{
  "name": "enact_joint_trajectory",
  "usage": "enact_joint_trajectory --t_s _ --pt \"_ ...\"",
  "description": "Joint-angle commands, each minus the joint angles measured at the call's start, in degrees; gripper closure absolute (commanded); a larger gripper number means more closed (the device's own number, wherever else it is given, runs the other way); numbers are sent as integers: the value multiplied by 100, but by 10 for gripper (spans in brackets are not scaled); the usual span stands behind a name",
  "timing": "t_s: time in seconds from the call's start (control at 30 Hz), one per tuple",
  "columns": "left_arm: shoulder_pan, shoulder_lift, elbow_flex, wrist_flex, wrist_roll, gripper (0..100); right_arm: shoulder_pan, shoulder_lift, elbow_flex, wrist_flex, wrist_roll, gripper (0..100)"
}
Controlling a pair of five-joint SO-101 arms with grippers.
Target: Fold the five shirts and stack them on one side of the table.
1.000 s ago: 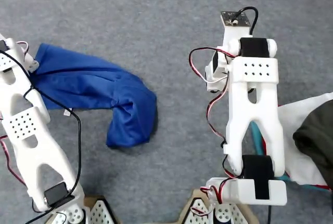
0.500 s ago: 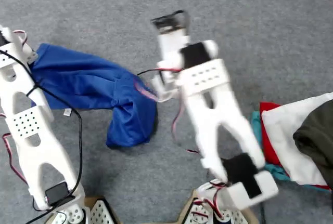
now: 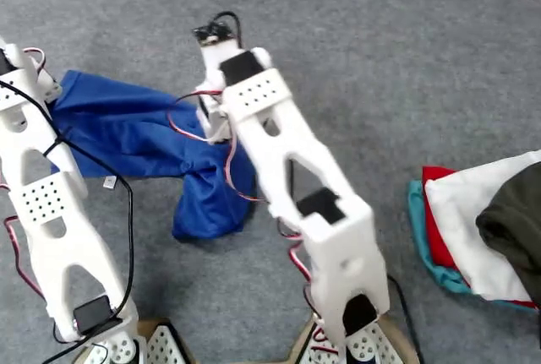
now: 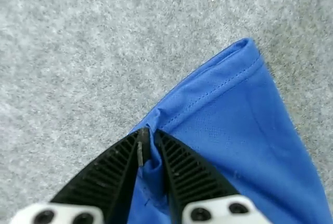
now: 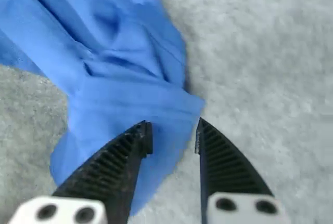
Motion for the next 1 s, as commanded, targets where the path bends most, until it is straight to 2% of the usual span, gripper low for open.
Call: enact_joint_trajectory --t_s 0.0,0.2,0.33,0.47,0.7,0.97 --pt "-70 -198 -264 62 -18 981 -136 927 -1455 431 -70 843" --pt "-70 -198 -220 62 -18 981 4 2440 -2782 835 -70 852" --pt "-70 -198 -211 62 -105 981 110 2651 -3398 835 -316 980" --pt "-70 -198 -220 62 -176 981 189 2571 -3802 853 -334 993" --pt "-246 -787 -273 62 -176 981 602 1666 -4136 862 -334 994" --pt "-457 -3020 -273 62 -176 981 1033 -514 -4084 862 -290 994"
